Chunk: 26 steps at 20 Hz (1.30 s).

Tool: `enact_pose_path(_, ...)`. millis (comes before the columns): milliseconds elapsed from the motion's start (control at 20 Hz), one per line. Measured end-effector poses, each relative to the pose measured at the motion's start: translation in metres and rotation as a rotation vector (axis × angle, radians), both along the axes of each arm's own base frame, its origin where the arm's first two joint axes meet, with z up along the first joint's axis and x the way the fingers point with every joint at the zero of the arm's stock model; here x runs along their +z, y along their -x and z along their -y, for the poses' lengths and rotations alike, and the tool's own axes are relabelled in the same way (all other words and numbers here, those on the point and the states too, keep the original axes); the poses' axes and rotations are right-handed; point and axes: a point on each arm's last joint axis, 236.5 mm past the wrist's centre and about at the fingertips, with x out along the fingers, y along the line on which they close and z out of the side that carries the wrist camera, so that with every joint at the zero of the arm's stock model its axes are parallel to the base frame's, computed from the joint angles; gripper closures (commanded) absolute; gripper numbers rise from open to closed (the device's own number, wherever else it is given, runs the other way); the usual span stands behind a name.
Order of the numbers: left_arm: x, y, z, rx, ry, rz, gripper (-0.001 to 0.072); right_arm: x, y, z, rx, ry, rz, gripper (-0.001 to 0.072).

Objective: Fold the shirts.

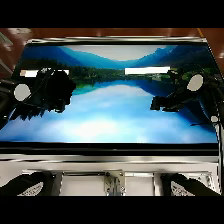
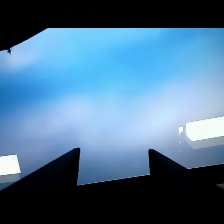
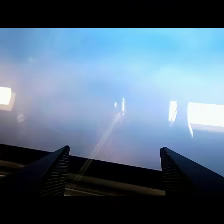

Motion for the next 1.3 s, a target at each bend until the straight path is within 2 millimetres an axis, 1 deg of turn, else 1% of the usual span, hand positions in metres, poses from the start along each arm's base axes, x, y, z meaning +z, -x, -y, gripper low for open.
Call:
enact_pose_path(50,-0.001,-0.008,-0.001,0.004,-0.004,0.020,0.0151,0.000,-0.002,0.000,-0.001,0.000,0.010,0.0018)
enact_pose_path(100,-0.001,-0.019,-0.007,0.022,-0.015,0.042,0.0076,0.001,-0.005,0.000,-0.001,0.000,0.021,0.0018)
enact_pose_path(150,-0.001,-0.034,-0.018,0.053,-0.029,0.061,0.0021,0.002,-0.008,0.000,-0.003,0.000,0.034,0.0018)
enact_pose_path(250,-0.003,-0.065,-0.042,0.126,-0.041,0.081,0.0020,0.003,-0.013,0.000,-0.007,-0.002,0.058,0.0018)
enact_pose_path(400,-0.016,-0.114,-0.090,0.272,-0.032,0.084,0.0020,0.005,-0.020,0.000,-0.014,-0.003,0.085,0.0018)
enact_pose_path(500,-0.034,-0.140,-0.112,0.369,0.021,0.061,0.0020,0.006,-0.024,0.000,-0.018,-0.004,0.101,0.0018)
enact_pose_path(600,-0.060,-0.158,-0.127,0.440,0.064,0.022,0.0020,0.006,-0.026,0.000,-0.020,-0.005,0.110,0.0018)
enact_pose_path(750,-0.102,-0.174,-0.135,0.500,0.103,-0.033,0.0020,0.008,-0.029,-0.001,-0.024,-0.010,0.123,0.0018)
enact_pose_path(850,-0.126,-0.182,-0.136,0.521,0.125,-0.052,0.0038,0.008,-0.030,-0.002,-0.026,-0.016,0.128,0.0018)
enact_pose_path(900,-0.134,-0.187,-0.136,0.531,0.140,-0.046,0.0050,0.009,-0.031,-0.003,-0.028,-0.020,0.133,0.0018)
enact_pose_path(950,-0.141,-0.192,-0.136,0.543,0.150,-0.041,0.0170,0.009,-0.031,-0.004,-0.029,-0.025,0.135,0.0019)
enact_pose_path(1000,-0.146,-0.196,-0.136,0.557,0.161,-0.035,0.0351,0.010,-0.032,-0.005,-0.030,-0.030,0.135,0.0019)
enact_pose_path(1050,-0.148,-0.201,-0.137,0.571,0.175,-0.017,0.0562,0.010,-0.032,-0.006,-0.031,-0.036,0.136,0.0019)
enact_pose_path(1100,-0.149,-0.206,-0.137,0.581,0.184,-0.002,0.0667,0.011,-0.033,-0.007,-0.033,-0.041,0.139,0.0019)
enact_pose_path(1200,-0.145,-0.213,-0.139,0.592,0.194,0.025,0.0668,0.012,-0.033,-0.009,-0.034,-0.051,0.139,0.0018)
enact_pose_path(1250,-0.139,-0.217,-0.138,0.589,0.199,0.044,0.0668,0.012,-0.033,-0.010,-0.035,-0.056,0.139,0.0018)
enact_pose_path(1300,-0.126,-0.221,-0.137,0.573,0.199,0.072,0.0668,0.012,-0.033,-0.011,-0.035,-0.059,0.139,0.0018)
